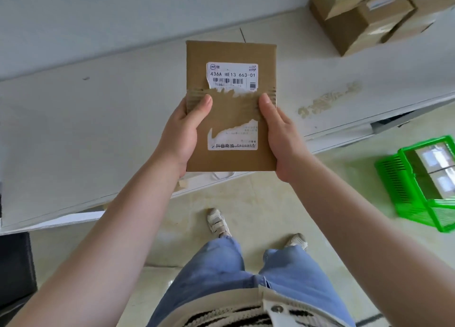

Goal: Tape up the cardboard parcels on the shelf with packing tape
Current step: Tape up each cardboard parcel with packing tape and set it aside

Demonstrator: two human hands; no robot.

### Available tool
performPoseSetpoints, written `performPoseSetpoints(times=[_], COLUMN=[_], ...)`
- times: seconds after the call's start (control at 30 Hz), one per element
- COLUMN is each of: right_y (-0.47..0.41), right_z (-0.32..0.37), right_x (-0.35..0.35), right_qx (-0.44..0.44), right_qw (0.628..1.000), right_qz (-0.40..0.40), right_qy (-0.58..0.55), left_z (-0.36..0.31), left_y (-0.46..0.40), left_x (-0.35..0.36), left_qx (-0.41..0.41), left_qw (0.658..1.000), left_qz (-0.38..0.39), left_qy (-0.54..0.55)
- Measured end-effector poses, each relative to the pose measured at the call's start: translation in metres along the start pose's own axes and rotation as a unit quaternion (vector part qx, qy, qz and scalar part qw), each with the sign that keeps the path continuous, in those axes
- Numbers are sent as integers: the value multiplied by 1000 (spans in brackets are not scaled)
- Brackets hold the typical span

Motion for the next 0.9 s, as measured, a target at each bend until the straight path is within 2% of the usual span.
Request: performPoseSetpoints(times=[0.17, 0.37, 0.43, 0.53, 0.7, 0.77, 0.9], right_y=[25, 55, 65, 76, 83, 81, 71], right_z=[-2, -40, -59, -90, -158, -182, -222], right_x=[-87, -229, -277, -341, -446, -479, -533], right_qx=[-17, -24, -29, -30, -5, 10, 21], right_qw=[997, 976, 965, 950, 929, 926, 915], right_qz=[-56, -168, -205, -252, -304, -310, -342], right_qy=[-51, -136, -158, -181, -212, -216, -215], left_z=[-2, 30, 51, 86, 154, 177, 238], left_y=[11, 21, 26, 30, 39, 43, 46], left_x=[85, 228, 281, 346, 449, 486, 545], left_qx=[7, 37, 37, 33, 87, 81, 11], left_qw=[998, 985, 974, 959, 913, 903, 890], left_qz=[58, 166, 213, 242, 212, 220, 288], left_qy=[-9, -34, -73, -141, -337, -359, -355])
Point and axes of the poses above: each hand's wrist, its own y-axis away from the middle knuckle, its own x-axis out of the palm, z = x × y, the point moved 9 cm from there along -y, towards the middle knuckle
